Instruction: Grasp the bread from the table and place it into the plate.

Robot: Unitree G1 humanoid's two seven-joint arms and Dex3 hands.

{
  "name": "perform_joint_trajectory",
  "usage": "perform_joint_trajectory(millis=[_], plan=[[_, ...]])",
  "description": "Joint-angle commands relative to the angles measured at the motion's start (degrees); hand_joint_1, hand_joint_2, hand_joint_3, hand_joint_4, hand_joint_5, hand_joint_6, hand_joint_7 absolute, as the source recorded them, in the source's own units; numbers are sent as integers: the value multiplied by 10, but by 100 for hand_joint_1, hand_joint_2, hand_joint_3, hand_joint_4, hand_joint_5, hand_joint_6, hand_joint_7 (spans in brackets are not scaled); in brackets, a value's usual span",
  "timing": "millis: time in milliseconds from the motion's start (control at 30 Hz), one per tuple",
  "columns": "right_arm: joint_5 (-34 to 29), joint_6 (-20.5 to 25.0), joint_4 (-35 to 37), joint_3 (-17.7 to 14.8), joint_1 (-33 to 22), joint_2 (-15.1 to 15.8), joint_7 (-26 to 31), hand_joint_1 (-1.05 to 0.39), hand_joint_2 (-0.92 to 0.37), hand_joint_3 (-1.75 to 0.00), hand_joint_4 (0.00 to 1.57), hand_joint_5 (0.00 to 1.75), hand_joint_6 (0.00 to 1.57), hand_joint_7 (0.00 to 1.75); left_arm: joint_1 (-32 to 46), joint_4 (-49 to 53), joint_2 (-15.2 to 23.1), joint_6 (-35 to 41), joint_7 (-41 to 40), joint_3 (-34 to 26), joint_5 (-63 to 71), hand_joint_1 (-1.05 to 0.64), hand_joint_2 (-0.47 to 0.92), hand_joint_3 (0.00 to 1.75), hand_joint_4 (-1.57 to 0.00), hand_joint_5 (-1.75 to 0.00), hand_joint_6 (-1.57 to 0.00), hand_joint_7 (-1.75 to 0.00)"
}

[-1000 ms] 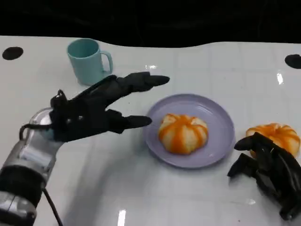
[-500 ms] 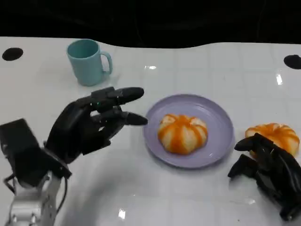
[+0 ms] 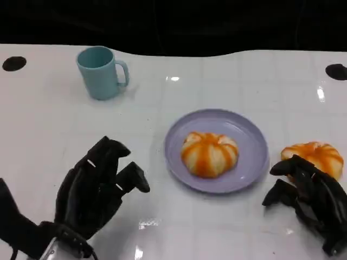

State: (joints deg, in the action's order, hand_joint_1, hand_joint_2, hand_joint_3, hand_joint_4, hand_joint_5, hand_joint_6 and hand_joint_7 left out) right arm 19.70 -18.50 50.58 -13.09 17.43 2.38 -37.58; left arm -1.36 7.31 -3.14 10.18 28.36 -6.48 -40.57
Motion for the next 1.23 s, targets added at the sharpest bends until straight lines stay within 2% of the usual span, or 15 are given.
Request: perform_joint_trajectory(millis=[33, 100, 200, 300, 933, 1100, 1233], plan=[[0, 5, 5, -6, -8, 6, 2, -54, -92, -24, 68, 153, 64, 121, 26, -4, 8, 25, 13, -7, 0, -61, 92, 34, -84, -175, -66, -156], [1, 7, 4, -6, -8, 5, 4, -54, -92, -24, 68, 152, 64, 121, 29, 0, 7, 26, 18, -10, 3, -61, 92, 34, -84, -175, -65, -157], [5, 13, 1, -9, -7, 2, 9, -54, -92, -22, 70, 154, 65, 121, 33, 10, 8, 26, 27, -13, 7, -57, 92, 35, -89, -175, -67, -169], [11, 35, -11, -11, -10, 1, 9, -54, -92, -21, 68, 153, 63, 120, 31, 19, 10, 22, 32, -13, 17, -55, 92, 34, -91, -175, -68, -172], [7, 49, -26, -14, -14, -1, 10, -54, -92, -20, 67, 154, 62, 122, 26, 28, 6, 23, 37, -21, 29, -56, 92, 33, -91, -175, -68, -173], [-7, 28, -16, -11, -11, 2, 18, -56, -92, -20, 67, 154, 63, 124, 24, 27, 12, 39, 40, -15, 33, -58, 92, 26, -89, -175, -65, -171], [7, 46, -24, -16, -13, -2, 8, -54, -92, -19, 65, 154, 60, 123, 25, 28, 10, 33, 46, -14, 37, -58, 92, 26, -90, -175, -66, -173]])
